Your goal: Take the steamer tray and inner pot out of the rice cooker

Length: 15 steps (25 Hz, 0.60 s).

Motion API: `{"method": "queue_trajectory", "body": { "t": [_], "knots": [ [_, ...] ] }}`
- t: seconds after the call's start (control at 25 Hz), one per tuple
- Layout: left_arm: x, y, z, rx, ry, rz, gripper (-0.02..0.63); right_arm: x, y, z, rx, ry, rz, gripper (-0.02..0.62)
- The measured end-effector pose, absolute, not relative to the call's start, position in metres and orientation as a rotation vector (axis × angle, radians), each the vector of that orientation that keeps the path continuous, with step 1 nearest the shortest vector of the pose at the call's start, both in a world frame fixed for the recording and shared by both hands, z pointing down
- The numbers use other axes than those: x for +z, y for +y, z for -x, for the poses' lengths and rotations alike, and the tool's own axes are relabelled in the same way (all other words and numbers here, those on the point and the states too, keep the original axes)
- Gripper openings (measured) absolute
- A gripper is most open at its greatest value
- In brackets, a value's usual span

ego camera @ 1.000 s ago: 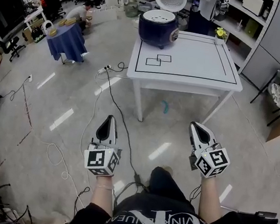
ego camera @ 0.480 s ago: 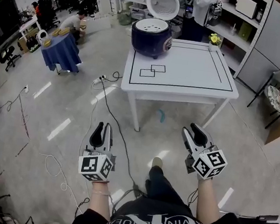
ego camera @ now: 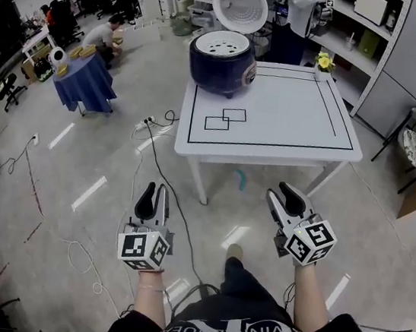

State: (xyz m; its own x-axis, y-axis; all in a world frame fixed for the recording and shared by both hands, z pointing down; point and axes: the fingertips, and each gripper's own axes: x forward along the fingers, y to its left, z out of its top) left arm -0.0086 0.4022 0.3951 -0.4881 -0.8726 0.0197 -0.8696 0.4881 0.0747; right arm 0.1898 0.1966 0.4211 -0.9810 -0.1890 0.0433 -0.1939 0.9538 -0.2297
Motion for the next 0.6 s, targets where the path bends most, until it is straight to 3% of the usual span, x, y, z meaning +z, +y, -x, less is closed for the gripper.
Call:
{"method": "queue_trajectory", "body": {
  "t": [0.6],
  "knots": [
    [0.394, 0.300, 0.090, -0.086, -2.657, -1.528, 0.080, 0.423, 0.095, -0.107, 0.384, -3.065, -0.274, 0.143]
  ]
}}
